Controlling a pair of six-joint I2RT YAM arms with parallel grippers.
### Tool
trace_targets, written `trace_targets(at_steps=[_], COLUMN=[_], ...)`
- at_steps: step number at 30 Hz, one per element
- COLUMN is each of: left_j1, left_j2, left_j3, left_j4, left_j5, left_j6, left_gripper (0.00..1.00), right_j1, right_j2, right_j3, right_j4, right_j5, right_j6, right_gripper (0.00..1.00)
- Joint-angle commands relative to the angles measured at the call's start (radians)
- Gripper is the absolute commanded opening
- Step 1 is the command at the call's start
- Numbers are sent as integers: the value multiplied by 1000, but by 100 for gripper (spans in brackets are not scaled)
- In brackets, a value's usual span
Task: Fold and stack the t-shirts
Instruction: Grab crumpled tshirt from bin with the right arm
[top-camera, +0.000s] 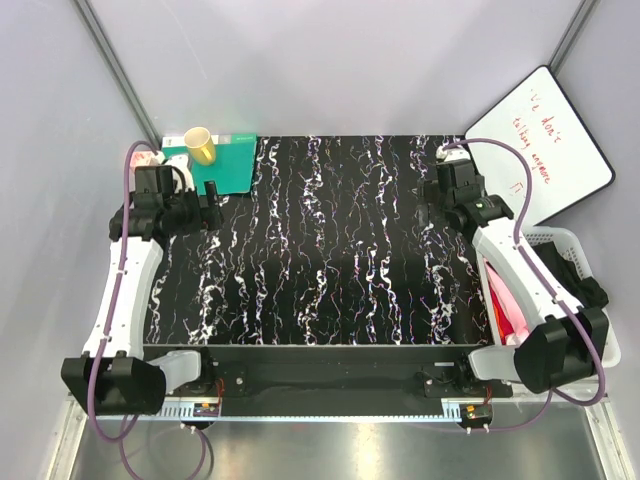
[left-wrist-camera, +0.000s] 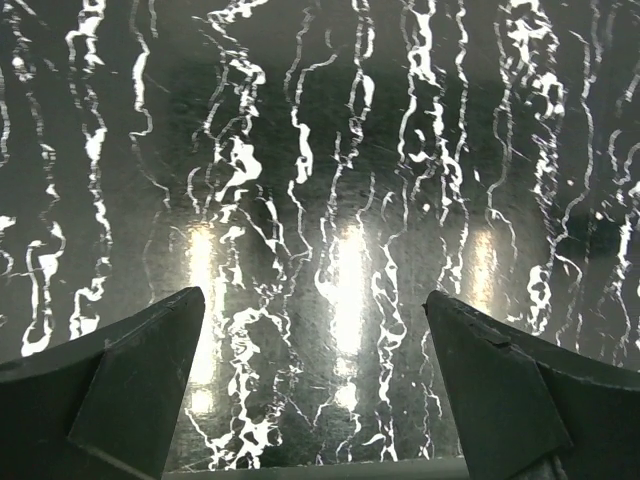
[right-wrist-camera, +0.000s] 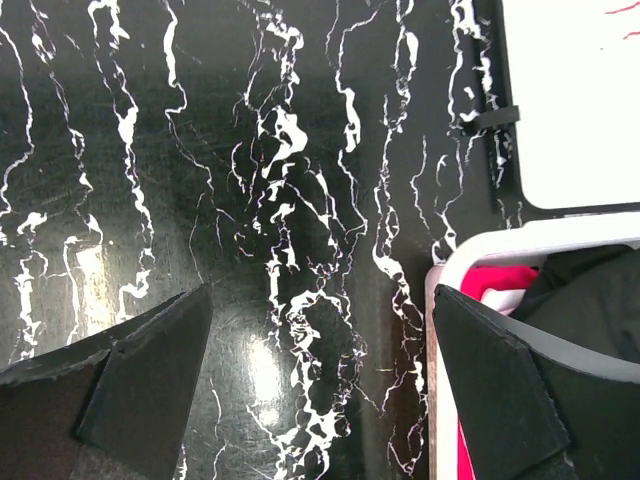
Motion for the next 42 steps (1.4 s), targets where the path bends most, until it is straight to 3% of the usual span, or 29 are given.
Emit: trace_targets(at_steps=[1,7,14,21,28,34,42], left_j1=[-4,-4,-1,-12,-74,-104,-117], left_j2=[-45,-43,30,92,161,216,259], left_j3=[-12,-78,-60,-37,-46,-51,-60], left_j4=[54,89,88,89,111,126,141], left_j5=[82,223,233,292,310,341,368], left_j6=[5,7,25,50,51,53,50], left_gripper=[99,99,99,99,99,99,99], right_j1=[9,12,11,-18,-308,-467,-662], right_j2=[41,78,160,194,86,41,1], right_j3=[54,157,294,335,214,99,-96], right_j4=[17,17,-8,-60,-147,-234,-287], right_j5=[-23,-101,-155,157,83,109,-11], right_j6=[-15,-20,-7,-12,117,122,220], right_gripper=[100,100,100,100,99,95,95])
